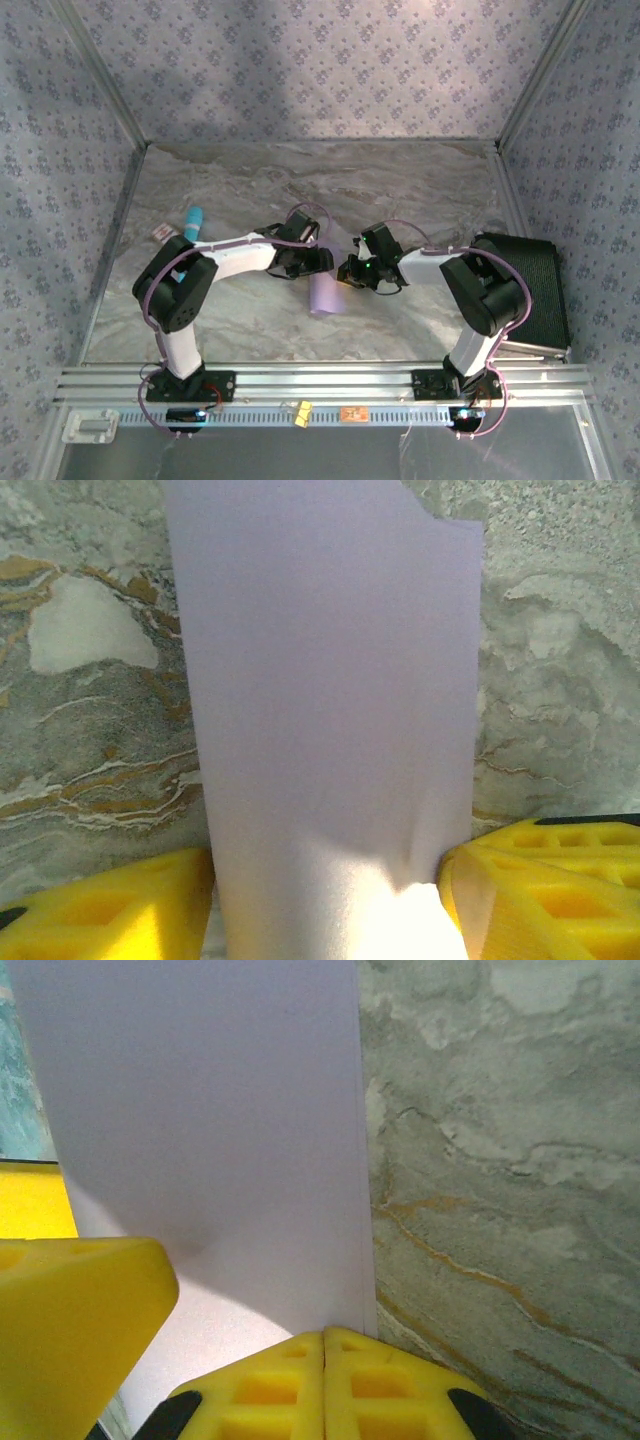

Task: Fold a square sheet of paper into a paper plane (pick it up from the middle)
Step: Hold the square sheet of paper at the center of the table.

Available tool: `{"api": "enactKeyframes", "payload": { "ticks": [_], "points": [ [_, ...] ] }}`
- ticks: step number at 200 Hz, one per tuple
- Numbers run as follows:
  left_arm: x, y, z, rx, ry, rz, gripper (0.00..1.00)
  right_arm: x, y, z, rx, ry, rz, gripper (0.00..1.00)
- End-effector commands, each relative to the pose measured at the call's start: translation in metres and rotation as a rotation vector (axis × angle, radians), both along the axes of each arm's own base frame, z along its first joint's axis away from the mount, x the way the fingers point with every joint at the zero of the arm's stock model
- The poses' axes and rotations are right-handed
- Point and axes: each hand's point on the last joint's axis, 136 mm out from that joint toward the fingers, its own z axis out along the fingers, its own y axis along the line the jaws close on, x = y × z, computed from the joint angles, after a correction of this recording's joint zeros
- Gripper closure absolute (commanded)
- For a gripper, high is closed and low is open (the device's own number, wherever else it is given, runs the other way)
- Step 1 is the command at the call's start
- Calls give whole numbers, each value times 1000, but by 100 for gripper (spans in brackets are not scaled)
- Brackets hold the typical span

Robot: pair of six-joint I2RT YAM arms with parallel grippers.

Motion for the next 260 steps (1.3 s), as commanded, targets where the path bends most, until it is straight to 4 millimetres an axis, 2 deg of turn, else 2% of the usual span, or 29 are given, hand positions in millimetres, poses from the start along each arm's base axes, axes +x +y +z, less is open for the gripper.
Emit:
{"api": "enactKeyframes", "payload": {
  "ticks": [1, 43, 92, 165, 192, 218, 242, 260],
  "points": [
    [-4, 8, 17, -52, 2, 23, 35, -15, -23, -26, -124, 67, -33, 93],
    [-14, 14, 13, -107, 42, 26, 40, -12, -21, -23, -116, 63, -35, 93],
    [-24, 10, 10, -151, 65, 0, 44, -13, -22, -24, -119, 68, -43, 93],
    [-23, 11, 7, -148, 57, -4, 53, -10, -21, -22, -104, 60, -47, 93],
    [-22, 17, -1, -110, 64, 26, 56, -1, -12, -5, -37, 21, -38, 91],
    [-24, 32, -15, -15, 95, 70, 56, 21, -14, 28, 4, -66, -80, 90],
    [-22, 31, -16, -12, 98, 72, 56, 38, -31, 58, -1, -146, -140, 88],
    [-22, 31, -15, -8, 99, 73, 56, 40, -48, 69, -21, -169, -182, 86]
  ]
}}
